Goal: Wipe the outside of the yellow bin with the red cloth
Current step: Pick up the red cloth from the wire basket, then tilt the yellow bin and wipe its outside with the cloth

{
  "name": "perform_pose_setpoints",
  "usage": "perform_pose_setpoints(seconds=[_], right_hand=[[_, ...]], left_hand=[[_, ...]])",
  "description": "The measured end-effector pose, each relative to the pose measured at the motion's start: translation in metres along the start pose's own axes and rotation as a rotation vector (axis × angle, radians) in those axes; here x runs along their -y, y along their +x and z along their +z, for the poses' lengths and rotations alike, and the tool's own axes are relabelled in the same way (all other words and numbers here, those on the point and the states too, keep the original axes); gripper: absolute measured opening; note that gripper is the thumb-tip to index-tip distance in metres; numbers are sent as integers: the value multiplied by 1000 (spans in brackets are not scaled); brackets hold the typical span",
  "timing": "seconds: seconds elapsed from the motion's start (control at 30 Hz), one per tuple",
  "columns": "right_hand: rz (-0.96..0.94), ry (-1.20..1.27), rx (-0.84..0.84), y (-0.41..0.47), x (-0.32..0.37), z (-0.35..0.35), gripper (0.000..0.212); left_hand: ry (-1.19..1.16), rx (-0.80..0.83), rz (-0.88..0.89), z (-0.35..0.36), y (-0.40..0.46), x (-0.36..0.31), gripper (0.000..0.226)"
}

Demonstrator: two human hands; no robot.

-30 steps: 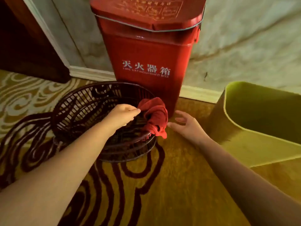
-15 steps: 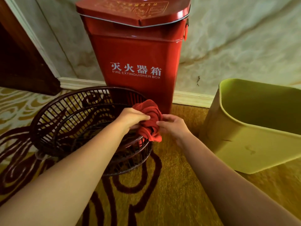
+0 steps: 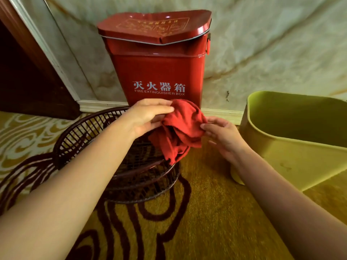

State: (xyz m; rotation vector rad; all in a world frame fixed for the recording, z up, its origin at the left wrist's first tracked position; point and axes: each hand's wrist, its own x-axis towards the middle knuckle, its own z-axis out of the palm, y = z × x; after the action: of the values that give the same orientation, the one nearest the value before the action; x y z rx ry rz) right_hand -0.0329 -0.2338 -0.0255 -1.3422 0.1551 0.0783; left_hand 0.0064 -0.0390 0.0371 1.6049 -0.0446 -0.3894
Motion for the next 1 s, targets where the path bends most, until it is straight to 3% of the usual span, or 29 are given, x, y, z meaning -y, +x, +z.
perform_pose_setpoints(seconds=[0.1,0.2,0.33,0.43,0.53,0.6,0.8,0.9,1.0], right_hand=[[-70,-35,-1,-15,28,-14,18],[-261,-53,25,-31,55,-27,15],[-384,-114,123,-43,79,-56,73],[-344,-195,368,-55,85,-74,47],[-194,-309,584,-69,76,-82,41],[-62,-406,642,-77,55,-81,39],[33,-319,289,-92,-17,-67,17],[43,-216,143,-98,-19,-80,13],[26,-255,131,-107,-11,-98,7]], left_hand=[[-10,162,111,24,-21,-44,22],[-2,297,242,49,-44,-84,14],[-4,412,365,73,-63,-121,13],[-6,422,365,83,-62,-127,16],[-61,349,321,89,-56,-116,15],[-197,235,273,92,-50,-110,22],[-417,-13,174,95,-25,-97,37],[-292,-192,131,78,-12,-73,21],[-238,-315,58,70,-4,-38,20]])
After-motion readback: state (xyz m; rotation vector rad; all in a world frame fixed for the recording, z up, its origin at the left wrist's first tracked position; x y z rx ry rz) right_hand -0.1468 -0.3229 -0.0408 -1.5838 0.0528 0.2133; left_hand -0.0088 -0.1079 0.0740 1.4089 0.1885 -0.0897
